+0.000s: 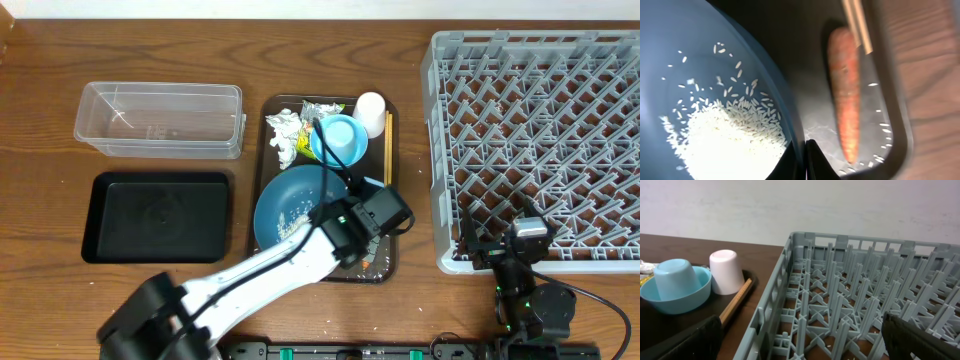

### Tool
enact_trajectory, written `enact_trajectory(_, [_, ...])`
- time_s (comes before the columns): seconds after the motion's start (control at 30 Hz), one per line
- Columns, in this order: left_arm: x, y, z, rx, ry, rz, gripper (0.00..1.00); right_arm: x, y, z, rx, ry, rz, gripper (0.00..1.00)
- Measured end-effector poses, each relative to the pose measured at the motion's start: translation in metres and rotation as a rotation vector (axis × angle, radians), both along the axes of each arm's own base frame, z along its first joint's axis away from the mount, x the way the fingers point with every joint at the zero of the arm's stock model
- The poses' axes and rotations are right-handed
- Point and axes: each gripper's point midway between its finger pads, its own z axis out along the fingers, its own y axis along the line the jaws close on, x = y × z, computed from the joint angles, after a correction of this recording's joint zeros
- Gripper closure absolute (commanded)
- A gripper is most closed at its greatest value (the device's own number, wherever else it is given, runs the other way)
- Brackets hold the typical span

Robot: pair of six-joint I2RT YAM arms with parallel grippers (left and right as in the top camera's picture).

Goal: Sort waste into correct bins and load items into the dishwasher rack
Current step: 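Lower the left gripper and grasp the blue bowl's rim, then lift the blue bowl with the left gripper toward the black tray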

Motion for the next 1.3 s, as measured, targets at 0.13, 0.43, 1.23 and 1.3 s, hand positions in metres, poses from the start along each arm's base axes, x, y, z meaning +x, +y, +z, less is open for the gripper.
enact_trajectory(0.13, [0.002,0.005,0.022,-0.036,-0.042,0.009,0.94,0.0,0.0,0.0,0.0,0.0,0.0,0.01])
enact_trajectory(0.43, [0.031,0.047,0.048,-0.043,-0.099,0.1,0.94,0.0,0.0,0.0,0.0,0.0,0.0,0.01])
enact_trajectory(1.23, [0.094,0.173,0.09,-0.309,-0.105,0.513,0.94,0.0,0.0,0.0,0.0,0.0,0.0,0.01])
enact_trajectory(1.3, [0.097,0.177,0.092,-0.353,-0.091,0.524,0.94,0.0,0.0,0.0,0.0,0.0,0.0,0.01])
